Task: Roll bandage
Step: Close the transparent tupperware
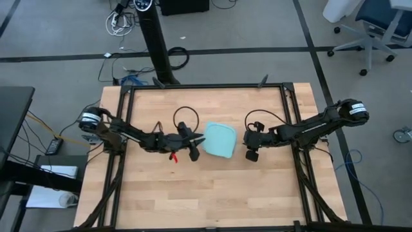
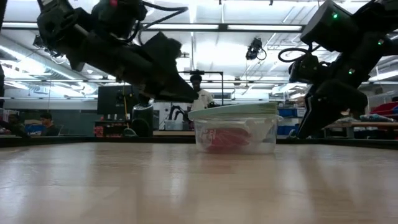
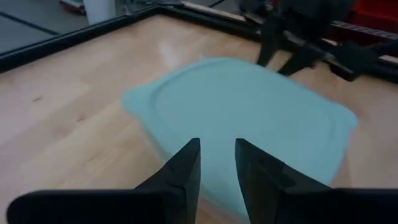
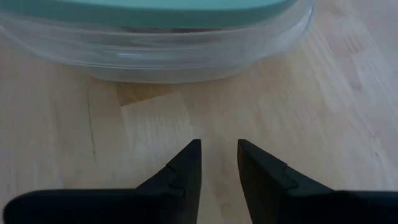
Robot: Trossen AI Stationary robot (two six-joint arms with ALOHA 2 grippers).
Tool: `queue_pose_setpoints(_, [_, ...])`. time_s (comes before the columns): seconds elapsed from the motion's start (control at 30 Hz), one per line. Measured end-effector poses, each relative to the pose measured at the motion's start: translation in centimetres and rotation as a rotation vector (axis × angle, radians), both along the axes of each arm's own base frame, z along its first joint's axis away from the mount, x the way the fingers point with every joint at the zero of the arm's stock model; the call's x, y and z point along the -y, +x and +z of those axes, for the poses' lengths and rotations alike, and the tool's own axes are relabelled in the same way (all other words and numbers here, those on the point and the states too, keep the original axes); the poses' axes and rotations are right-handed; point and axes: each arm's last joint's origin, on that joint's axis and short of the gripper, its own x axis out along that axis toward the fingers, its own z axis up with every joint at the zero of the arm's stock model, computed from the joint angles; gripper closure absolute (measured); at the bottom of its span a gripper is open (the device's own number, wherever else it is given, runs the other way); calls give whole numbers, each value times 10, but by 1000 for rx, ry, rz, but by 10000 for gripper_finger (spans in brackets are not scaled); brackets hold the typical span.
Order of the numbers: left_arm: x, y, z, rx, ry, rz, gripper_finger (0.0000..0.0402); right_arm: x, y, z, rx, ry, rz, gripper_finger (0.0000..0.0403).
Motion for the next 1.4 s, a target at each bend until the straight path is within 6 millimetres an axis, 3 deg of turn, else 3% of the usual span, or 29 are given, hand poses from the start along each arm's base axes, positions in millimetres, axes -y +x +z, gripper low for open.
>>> queue_pose_setpoints(0.17, [-2,-18,11,-5,0,0,298,0,0,0,0,-8,9,299])
queue_pose_setpoints(0.3, [-3,-28,3,-99,-50,-5,298,1,3,3,40,-21,7,299])
queue_pose_setpoints(0.63, [-2,-25,-1,-122,-115,-56,298,8,11,8,121,-1,26,299])
queue_pose_setpoints(0.97, [1,-16,-8,-194,-17,-177,298,5,20,4,156,39,78,301])
queue_pose_setpoints(1.23, [1,-17,-11,-236,21,-198,298,13,0,4,4,-37,-6,303])
queue_pose_setpoints(1.4, [2,-15,-7,-195,28,-233,298,30,3,12,44,-128,-27,303])
